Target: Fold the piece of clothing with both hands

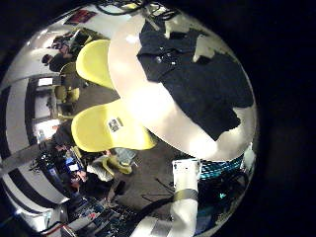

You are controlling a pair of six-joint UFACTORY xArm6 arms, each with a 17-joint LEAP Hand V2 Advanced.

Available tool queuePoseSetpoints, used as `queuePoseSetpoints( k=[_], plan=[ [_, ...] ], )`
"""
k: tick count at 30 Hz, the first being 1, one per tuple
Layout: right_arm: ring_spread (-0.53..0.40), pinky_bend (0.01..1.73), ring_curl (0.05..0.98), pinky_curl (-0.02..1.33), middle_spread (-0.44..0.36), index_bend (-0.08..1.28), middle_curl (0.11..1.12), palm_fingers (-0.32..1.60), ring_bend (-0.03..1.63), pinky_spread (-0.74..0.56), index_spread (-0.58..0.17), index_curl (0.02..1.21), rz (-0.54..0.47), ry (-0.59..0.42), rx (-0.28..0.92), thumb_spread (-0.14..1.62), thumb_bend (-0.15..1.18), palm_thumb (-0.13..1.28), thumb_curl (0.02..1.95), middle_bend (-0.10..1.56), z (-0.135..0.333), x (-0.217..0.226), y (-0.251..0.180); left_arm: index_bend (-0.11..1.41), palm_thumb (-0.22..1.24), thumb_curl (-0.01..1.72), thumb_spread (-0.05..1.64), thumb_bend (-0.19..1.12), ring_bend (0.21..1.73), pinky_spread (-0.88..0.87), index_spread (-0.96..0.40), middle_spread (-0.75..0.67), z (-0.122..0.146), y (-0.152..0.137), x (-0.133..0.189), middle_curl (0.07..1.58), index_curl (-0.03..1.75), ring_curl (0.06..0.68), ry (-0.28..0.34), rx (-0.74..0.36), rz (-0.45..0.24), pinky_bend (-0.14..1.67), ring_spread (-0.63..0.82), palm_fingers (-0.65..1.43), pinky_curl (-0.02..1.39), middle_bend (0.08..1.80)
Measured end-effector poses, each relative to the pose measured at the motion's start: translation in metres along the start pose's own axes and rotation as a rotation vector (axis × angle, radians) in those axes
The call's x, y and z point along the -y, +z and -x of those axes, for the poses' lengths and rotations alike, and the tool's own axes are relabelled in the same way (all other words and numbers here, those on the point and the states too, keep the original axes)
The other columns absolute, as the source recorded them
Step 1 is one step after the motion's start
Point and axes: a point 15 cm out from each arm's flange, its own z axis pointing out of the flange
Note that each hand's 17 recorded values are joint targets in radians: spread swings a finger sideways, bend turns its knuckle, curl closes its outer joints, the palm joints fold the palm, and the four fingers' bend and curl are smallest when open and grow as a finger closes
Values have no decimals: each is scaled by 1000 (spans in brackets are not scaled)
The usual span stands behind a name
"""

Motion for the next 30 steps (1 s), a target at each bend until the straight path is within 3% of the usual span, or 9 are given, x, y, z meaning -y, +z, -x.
queuePoseSetpoints(
  k=[11, 21, 30],
  plan=[
    [66, 744, 217, 144, 10, 162, 365, 210, 819, 294, -354, 285, 17, 11, -24, 1323, -13, 419, 288, 329, -11, 2, -2, 169, 130, 294, 948, -25, 704, 208, -42, 126, -2, 12, -19, 399, 344, 212, 1, -12, 9, 391, 207, 195, 384, 235],
    [57, 732, 218, 145, -1, 160, 368, 218, 818, 294, -355, 283, 77, 38, 4, 1326, -12, 420, 275, 334, -9, -15, 1, 146, 137, 294, 966, -37, 697, 226, -10, 127, -21, 78, -27, 402, 332, 208, 87, 9, 68, 388, 233, 179, 377, 231],
    [56, 726, 219, 148, -2, 165, 368, 222, 815, 295, -356, 283, 101, 49, 10, 1328, -11, 423, 271, 330, -6, -30, 0, 135, 107, 296, 923, -28, 742, 250, 74, 196, -52, 127, -3, 396, 292, 217, 141, 27, -45, 440, 295, 139, 382, 226]
  ],
)
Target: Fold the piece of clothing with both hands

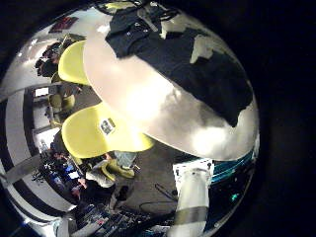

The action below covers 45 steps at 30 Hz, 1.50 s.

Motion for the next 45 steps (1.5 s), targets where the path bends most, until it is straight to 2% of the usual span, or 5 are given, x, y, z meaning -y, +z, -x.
queuePoseSetpoints(
  k=[10, 15, 21, 33, 45],
  plan=[
    [56, 712, 217, 148, -3, 168, 366, 234, 801, 295, -358, 290, 4, 24, 0, 1331, -12, 426, 269, 327, -6, -11, 0, 176, 117, 307, 890, -30, 751, 228, 89, 176, -7, 20, 32, 404, 292, 207, 13, 85, 3, 425, 283, 224, 365, 301],
    [51, 705, 219, 148, -3, 165, 366, 238, 797, 296, -359, 291, 7, 32, 3, 1331, -12, 426, 269, 326, -9, -13, 0, 268, 255, 329, 928, 7, 763, 8, -38, -46, -6, 23, 47, 555, 363, 206, 6, 121, 26, 370, -15, 629, 337, 675],
    [37, 692, 221, 146, -8, 163, 368, 255, 802, 296, -360, 291, -5, 45, 12, 1332, -11, 428, 268, 332, -16, -14, 0, 315, 652, 413, 1059, 168, 1125, -382, -209, -240, -4, 14, 74, 699, 443, 345, -18, 94, -65, 775, -354, 1162, 468, 783],
    [-118, 695, 254, 121, -245, 170, 387, 389, 902, 119, -312, 307, 97, 7, 37, 1266, -16, 519, 305, 378, -7, 4, 73, 513, 786, 531, 1099, 112, 1347, -605, -534, -478, 0, -58, 75, 962, 764, 491, 35, 74, -40, 1116, -452, 1014, 637, 901],
    [-184, 750, 282, 105, -200, 174, 423, 366, 927, 8, -261, 329, 136, -13, -23, 1115, -31, 401, 293, 412, 38, 46, 143, 461, 824, 581, 1123, 36, 1412, -628, -677, -566, -2, -66, 75, 1090, 1062, 518, 67, 68, 40, 1196, -451, 929, 665, 922]
  ],
)
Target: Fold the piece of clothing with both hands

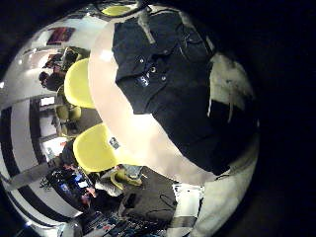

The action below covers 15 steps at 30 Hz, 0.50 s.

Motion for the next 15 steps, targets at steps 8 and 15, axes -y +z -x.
queuePoseSetpoints(
  k=[8, 15],
  plan=[
    [-236, 838, 304, 99, -173, 168, 454, 470, 981, -73, -264, 338, -29, 15, -41, 1079, -14, 465, 313, 461, 14, 36, 23, 389, 844, 599, 1131, -4, 1429, -625, -707, -595, 3, -7, -2, 1135, 1216, 520, 3, 5, 7, 1215, -446, 911, 666, 921],
    [-294, 1053, 347, 130, -230, 181, 516, 823, 1103, -294, -328, 336, -25, 23, -50, 1072, 16, 614, 356, 579, 20, 50, 33, 334, 848, 607, 1134, -11, 1430, -621, -715, -613, 7, -16, -5, 1163, 1325, 518, 7, 8, 4, 1222, -445, 910, 663, 906]
  ],
)
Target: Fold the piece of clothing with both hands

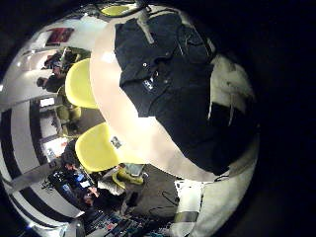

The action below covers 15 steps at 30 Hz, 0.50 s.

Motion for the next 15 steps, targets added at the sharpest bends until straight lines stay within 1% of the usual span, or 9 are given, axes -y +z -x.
queuePoseSetpoints(
  k=[1, 2, 3, 4, 6, 7, 8, 10, 15],
  plan=[
    [-297, 1092, 354, 145, -243, 212, 539, 953, 1120, -329, -356, 350, -15, 1, 1, 1078, 33, 664, 369, 623, 0, 4, -1, 326, 848, 608, 1134, -11, 1430, -621, -715, -615, 1, 0, -2, 1166, 1340, 517, 1, 0, 3, 1222, -445, 911, 662, 903],
    [-288, 1119, 369, 166, -257, 274, 568, 1098, 1132, -338, -379, 380, -28, 6, 2, 1090, 55, 721, 383, 678, 0, 8, -1, 319, 848, 609, 1134, -11, 1429, -620, -714, -618, 1, -1, -2, 1170, 1354, 517, 1, 0, 4, 1222, -445, 913, 662, 900],
    [-281, 1171, 405, 207, -276, 390, 614, 1185, 1152, -334, -401, 448, -42, 15, 3, 1101, 55, 751, 391, 746, 0, 11, -3, 311, 848, 610, 1134, -11, 1428, -620, -714, -620, 1, -1, -3, 1173, 1367, 516, 2, -1, 7, 1222, -445, 914, 661, 897],
    [-278, 1187, 415, 218, -276, 412, 629, 1187, 1161, -335, -404, 464, -65, 21, 2, 1104, 52, 757, 391, 769, 0, 14, -8, 304, 848, 611, 1135, -11, 1427, -619, -713, -622, 2, -1, -5, 1177, 1380, 516, 2, -1, 10, 1221, -445, 916, 660, 893],
    [-272, 1248, 446, 256, -271, 526, 682, 1186, 1191, -319, -421, 537, -109, 30, 2, 1127, 28, 751, 387, 851, -1, 15, -19, 286, 848, 612, 1135, -11, 1426, -619, -710, -627, 3, -1, -7, 1183, 1403, 515, 4, -2, 16, 1221, -445, 917, 658, 888],
    [-271, 1290, 469, 280, -268, 616, 715, 1197, 1222, -299, -425, 590, -135, 35, -1, 1156, 14, 747, 377, 905, -3, 14, -26, 277, 845, 614, 1135, -12, 1425, -619, -708, -629, 4, -1, -9, 1186, 1414, 515, 5, -2, 20, 1220, -446, 918, 658, 885],
    [-265, 1302, 477, 286, -266, 639, 726, 1184, 1233, -294, -427, 605, -153, 37, -12, 1166, 12, 749, 375, 921, -7, 12, -32, 264, 844, 615, 1135, -12, 1425, -618, -705, -631, 5, -1, -11, 1189, 1426, 515, 6, -3, 21, 1220, -446, 918, 657, 882],
    [-262, 1356, 511, 320, -255, 759, 776, 1150, 1279, -267, -423, 681, -172, 44, -37, 1261, 34, 791, 374, 1003, -16, 9, -38, 248, 843, 617, 1135, -12, 1424, -618, -700, -633, 6, -3, -16, 1191, 1447, 515, 7, -3, 26, 1220, -446, 919, 656, 868],
    [-259, 1439, 569, 378, -243, 870, 845, 1052, 1350, -228, -413, 780, -210, 89, -42, 1377, 66, 853, 377, 1095, -35, -11, -58, 211, 840, 617, 1138, -11, 1415, -621, -686, -643, 7, -9, -22, 1197, 1488, 512, 13, -3, 17, 1211, -450, 921, 653, 853]
  ],
)
